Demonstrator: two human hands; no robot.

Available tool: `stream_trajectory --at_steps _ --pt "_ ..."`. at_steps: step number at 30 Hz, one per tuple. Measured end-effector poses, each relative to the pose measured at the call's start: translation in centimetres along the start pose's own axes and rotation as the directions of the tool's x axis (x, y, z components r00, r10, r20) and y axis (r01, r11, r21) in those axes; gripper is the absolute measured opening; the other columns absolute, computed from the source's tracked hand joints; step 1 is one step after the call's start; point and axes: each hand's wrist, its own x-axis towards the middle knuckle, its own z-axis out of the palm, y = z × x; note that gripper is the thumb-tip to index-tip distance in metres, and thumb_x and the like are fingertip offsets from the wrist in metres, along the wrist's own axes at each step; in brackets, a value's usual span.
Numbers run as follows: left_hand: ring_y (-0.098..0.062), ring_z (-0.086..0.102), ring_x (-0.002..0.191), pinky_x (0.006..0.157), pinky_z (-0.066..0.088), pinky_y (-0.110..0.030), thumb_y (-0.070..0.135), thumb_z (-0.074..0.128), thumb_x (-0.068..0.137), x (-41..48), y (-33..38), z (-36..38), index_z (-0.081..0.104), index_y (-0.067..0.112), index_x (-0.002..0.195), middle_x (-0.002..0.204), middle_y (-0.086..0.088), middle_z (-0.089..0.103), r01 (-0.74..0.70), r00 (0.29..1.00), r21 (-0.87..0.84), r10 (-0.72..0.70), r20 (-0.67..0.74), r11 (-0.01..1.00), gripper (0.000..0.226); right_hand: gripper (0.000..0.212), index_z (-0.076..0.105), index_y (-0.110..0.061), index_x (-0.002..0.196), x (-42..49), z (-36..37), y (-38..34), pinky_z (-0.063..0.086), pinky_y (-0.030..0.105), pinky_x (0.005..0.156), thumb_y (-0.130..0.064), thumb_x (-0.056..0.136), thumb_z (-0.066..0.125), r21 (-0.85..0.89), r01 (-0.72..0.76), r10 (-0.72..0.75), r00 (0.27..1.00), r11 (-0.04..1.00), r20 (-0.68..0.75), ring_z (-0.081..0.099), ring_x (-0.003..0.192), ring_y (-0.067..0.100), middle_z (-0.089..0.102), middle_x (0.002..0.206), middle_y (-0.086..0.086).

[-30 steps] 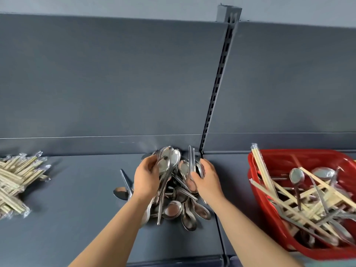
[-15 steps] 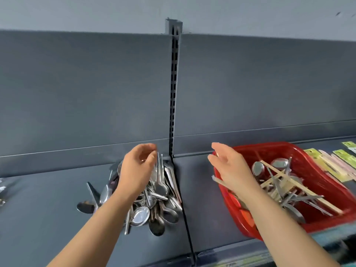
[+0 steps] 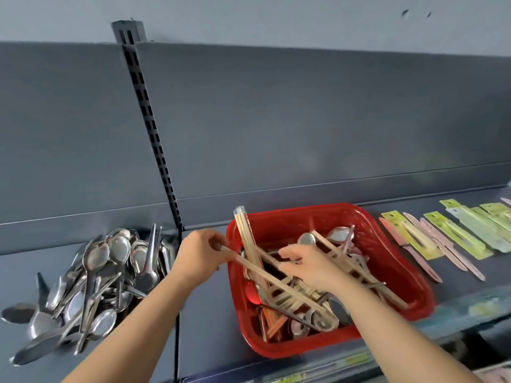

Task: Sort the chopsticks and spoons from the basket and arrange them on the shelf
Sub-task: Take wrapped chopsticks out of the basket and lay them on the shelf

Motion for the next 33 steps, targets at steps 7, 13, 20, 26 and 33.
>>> stream_trajectory --at_steps 7,13,20,26,33 --pt "-0.016 0.062 0.062 0.06 0.055 -0.025 -0.003 0.077 0.073 1.2 0.8 0.8 0.061 0.011 0.097 0.079 -0.006 0.064 0.155 0.968 -0.385 -0.217 -0.123 0.91 0.032 0.028 0.072 -0.012 0.096 3.2 0.8 -2.6 0.052 0.042 0.079 -0.037 0.09 0.061 0.021 0.075 -0.076 0.996 0.997 0.054 0.068 0.083 0.025 0.074 0.091 0.006" --pt "-0.026 0.07 0.079 0.071 0.06 -0.034 0.0 0.061 0.09 0.5 0.3 0.4 0.06 0.001 0.088 0.08 -0.013 0.062 0.131 0.946 -0.807 -0.315 -0.072 0.576 0.002 0.018 0.075 -0.02 0.093 4.7 1.0 -3.8 0.052 0.041 0.083 -0.032 0.092 0.061 0.086 0.063 -0.076 0.985 0.994 0.152 0.068 0.086 0.021 0.074 0.09 0.003" --pt "-0.024 0.072 0.077 0.061 0.058 -0.035 0.021 0.053 0.098 0.6 1.3 1.3 0.058 0.012 0.089 0.085 -0.007 0.07 0.049 0.934 -0.804 -0.312 -0.173 0.593 0.014 0.016 0.06 -0.001 0.107 5.0 -1.5 -3.4 0.056 0.028 0.069 -0.011 0.099 0.05 0.528 -0.028 -0.067 0.985 0.848 0.159 0.07 0.084 0.02 0.069 0.096 0.011" --pt "-0.015 0.064 0.061 0.057 0.052 -0.022 0.015 0.076 0.078 1.5 3.7 4.7 0.063 0.005 0.08 0.072 -0.003 0.068 0.113 0.942 -0.22 -0.175 -0.287 0.969 0.017 0.024 0.055 -0.01 0.121 4.6 -5.0 -2.1 0.06 0.036 0.076 -0.007 0.099 0.046 0.555 0.052 -0.064 0.998 0.83 0.003 0.073 0.088 0.022 0.068 0.097 0.013" --pt "-0.003 0.048 0.048 0.041 0.027 -0.018 0.03 0.075 0.075 2.1 5.3 7.1 0.048 0.022 0.06 0.054 0.011 0.051 0.172 0.967 0.207 -0.125 -0.22 0.963 0.032 0.019 0.059 -0.016 0.114 3.7 -9.2 -1.6 0.059 0.042 0.081 -0.014 0.102 0.044 0.721 0.242 -0.074 0.964 0.65 -0.256 0.073 0.088 0.027 0.06 0.096 0.013"
